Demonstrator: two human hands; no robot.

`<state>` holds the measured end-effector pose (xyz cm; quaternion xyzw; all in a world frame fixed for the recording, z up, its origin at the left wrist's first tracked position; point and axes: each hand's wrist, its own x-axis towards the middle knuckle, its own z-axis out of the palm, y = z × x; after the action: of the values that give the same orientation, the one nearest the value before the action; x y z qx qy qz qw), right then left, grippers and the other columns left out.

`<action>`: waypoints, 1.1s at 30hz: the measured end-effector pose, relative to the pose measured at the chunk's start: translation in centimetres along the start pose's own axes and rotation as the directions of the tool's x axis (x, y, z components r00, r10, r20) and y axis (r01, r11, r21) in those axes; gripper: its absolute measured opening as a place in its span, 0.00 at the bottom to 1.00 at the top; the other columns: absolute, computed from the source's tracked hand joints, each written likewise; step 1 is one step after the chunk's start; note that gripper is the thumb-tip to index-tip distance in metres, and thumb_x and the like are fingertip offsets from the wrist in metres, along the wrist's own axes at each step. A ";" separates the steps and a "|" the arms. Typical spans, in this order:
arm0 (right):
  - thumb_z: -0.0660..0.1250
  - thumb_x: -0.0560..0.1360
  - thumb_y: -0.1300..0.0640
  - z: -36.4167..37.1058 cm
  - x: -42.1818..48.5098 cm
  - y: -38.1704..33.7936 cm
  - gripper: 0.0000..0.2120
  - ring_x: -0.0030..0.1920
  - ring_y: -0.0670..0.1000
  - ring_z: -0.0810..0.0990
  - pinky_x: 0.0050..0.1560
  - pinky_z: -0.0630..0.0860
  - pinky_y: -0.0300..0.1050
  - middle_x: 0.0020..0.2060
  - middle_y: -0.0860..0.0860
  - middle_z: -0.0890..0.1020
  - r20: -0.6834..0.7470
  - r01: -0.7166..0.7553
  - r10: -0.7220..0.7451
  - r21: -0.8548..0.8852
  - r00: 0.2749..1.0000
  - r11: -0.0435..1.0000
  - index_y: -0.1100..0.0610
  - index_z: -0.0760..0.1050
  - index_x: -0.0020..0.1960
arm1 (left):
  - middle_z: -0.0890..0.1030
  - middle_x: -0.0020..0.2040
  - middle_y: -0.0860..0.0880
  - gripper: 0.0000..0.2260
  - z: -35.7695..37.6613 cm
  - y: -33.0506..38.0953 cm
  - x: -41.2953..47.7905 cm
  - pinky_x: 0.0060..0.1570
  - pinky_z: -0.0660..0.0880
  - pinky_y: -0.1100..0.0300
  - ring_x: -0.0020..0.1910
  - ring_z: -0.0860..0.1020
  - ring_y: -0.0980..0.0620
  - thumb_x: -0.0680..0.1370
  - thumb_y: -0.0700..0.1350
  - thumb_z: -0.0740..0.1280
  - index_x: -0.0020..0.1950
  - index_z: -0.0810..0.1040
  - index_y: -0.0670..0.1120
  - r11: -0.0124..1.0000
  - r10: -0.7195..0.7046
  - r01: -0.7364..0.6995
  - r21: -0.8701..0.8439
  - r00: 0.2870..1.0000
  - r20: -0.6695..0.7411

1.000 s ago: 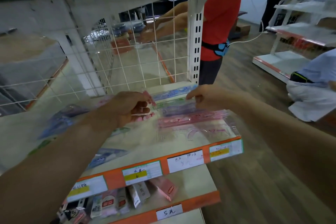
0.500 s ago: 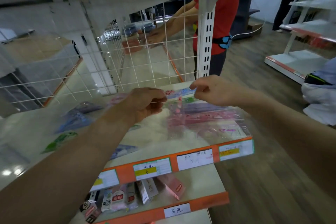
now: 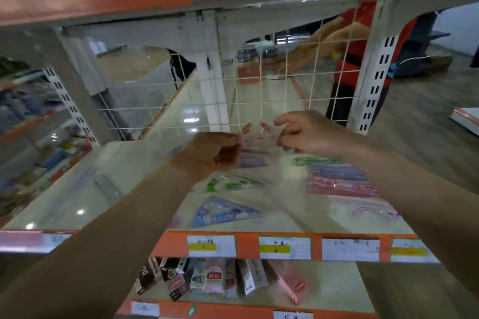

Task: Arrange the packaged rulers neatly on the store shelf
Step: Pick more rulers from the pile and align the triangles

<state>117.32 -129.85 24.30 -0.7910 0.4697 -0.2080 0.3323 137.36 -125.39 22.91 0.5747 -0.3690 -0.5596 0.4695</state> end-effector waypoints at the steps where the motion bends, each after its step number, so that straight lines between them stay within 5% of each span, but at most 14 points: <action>1: 0.66 0.76 0.63 0.4 0.4 -0.5 0.23 0.46 0.48 0.81 0.47 0.76 0.39 0.48 0.51 0.82 0.005 0.014 -0.014 -0.026 1.000 1.000 0.58 0.68 0.70 | 0.77 0.38 0.45 0.06 -1.0 0.1 -0.1 0.37 0.77 0.59 0.35 0.75 0.51 0.77 0.35 0.63 0.43 0.76 0.42 1.000 0.006 -0.005 0.002 1.000 -0.021; 6: 0.67 0.75 0.61 2.8 2.5 -2.7 0.18 0.55 0.48 0.78 0.54 0.70 0.38 0.58 0.53 0.80 -0.032 0.101 -0.109 -0.190 0.994 0.977 0.57 0.75 0.65 | 0.79 0.34 0.49 0.03 -5.6 0.1 -0.2 0.36 0.77 0.59 0.32 0.77 0.54 0.75 0.40 0.68 0.42 0.77 0.45 0.995 0.003 0.009 0.097 0.992 -0.123; 13: 0.70 0.73 0.55 5.4 4.5 -4.4 0.18 0.49 0.48 0.77 0.49 0.69 0.38 0.54 0.51 0.82 -0.054 0.140 -0.162 -0.285 0.985 0.948 0.55 0.77 0.63 | 0.76 0.35 0.45 0.04 -8.6 -0.1 0.0 0.28 0.78 0.62 0.33 0.75 0.51 0.74 0.39 0.71 0.41 0.77 0.43 0.994 0.040 -0.022 0.111 0.986 -0.162; 18: 0.70 0.74 0.51 5.4 5.5 -4.3 0.19 0.51 0.50 0.77 0.50 0.70 0.41 0.55 0.51 0.81 -0.091 0.084 -0.119 -0.323 0.989 0.943 0.55 0.76 0.64 | 0.77 0.34 0.47 0.03 -8.1 1.0 1.7 0.41 0.79 0.57 0.32 0.75 0.52 0.74 0.40 0.71 0.40 0.79 0.45 0.965 0.090 -0.037 0.260 0.977 -0.196; 24: 0.69 0.74 0.50 4.7 6.4 -2.8 0.17 0.58 0.53 0.78 0.55 0.71 0.43 0.58 0.53 0.80 -0.165 -0.043 -0.014 -0.333 0.986 0.942 0.56 0.78 0.61 | 0.76 0.33 0.49 0.05 -6.3 1.4 4.6 0.30 0.72 0.66 0.30 0.72 0.55 0.74 0.38 0.69 0.47 0.82 0.45 0.764 0.282 -0.152 0.628 0.953 -0.113; 28: 0.68 0.75 0.50 4.8 7.0 -2.0 0.14 0.56 0.53 0.78 0.54 0.72 0.45 0.57 0.51 0.81 -0.180 -0.132 0.064 -0.396 0.982 0.909 0.55 0.80 0.57 | 0.72 0.28 0.49 0.10 -5.8 0.9 6.1 0.29 0.65 0.65 0.29 0.70 0.51 0.72 0.35 0.64 0.32 0.78 0.42 0.682 0.291 -0.132 0.720 0.951 -0.101; 31: 0.67 0.75 0.50 4.9 7.5 -1.4 0.12 0.54 0.53 0.79 0.52 0.73 0.45 0.55 0.51 0.82 -0.183 -0.161 0.092 -0.410 0.979 0.898 0.56 0.81 0.54 | 0.76 0.31 0.44 0.07 -6.1 0.4 7.1 0.33 0.72 0.59 0.32 0.69 0.50 0.71 0.34 0.64 0.38 0.82 0.39 0.660 0.297 -0.121 0.741 0.949 -0.110; 32: 0.67 0.75 0.50 5.0 7.7 -1.1 0.12 0.54 0.53 0.79 0.51 0.73 0.45 0.54 0.51 0.82 -0.189 -0.171 0.101 -0.405 0.977 0.898 0.56 0.81 0.54 | 0.79 0.34 0.41 0.07 -6.3 0.3 7.3 0.36 0.76 0.54 0.37 0.79 0.44 0.71 0.34 0.64 0.40 0.82 0.39 0.650 0.307 -0.121 0.750 0.945 -0.113; 33: 0.67 0.75 0.51 5.1 8.0 -0.9 0.11 0.53 0.53 0.79 0.51 0.74 0.46 0.52 0.52 0.83 -0.197 -0.184 0.112 -0.402 0.974 0.897 0.56 0.81 0.53 | 0.80 0.37 0.39 0.06 -6.6 0.2 7.5 0.41 0.78 0.51 0.51 0.76 0.45 0.71 0.34 0.65 0.41 0.82 0.39 0.638 0.322 -0.125 0.760 0.940 -0.116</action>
<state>124.92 -134.85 21.54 -0.7850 0.5887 -0.1431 0.1293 144.64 -131.78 20.42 0.7281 -0.5734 -0.2238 0.3016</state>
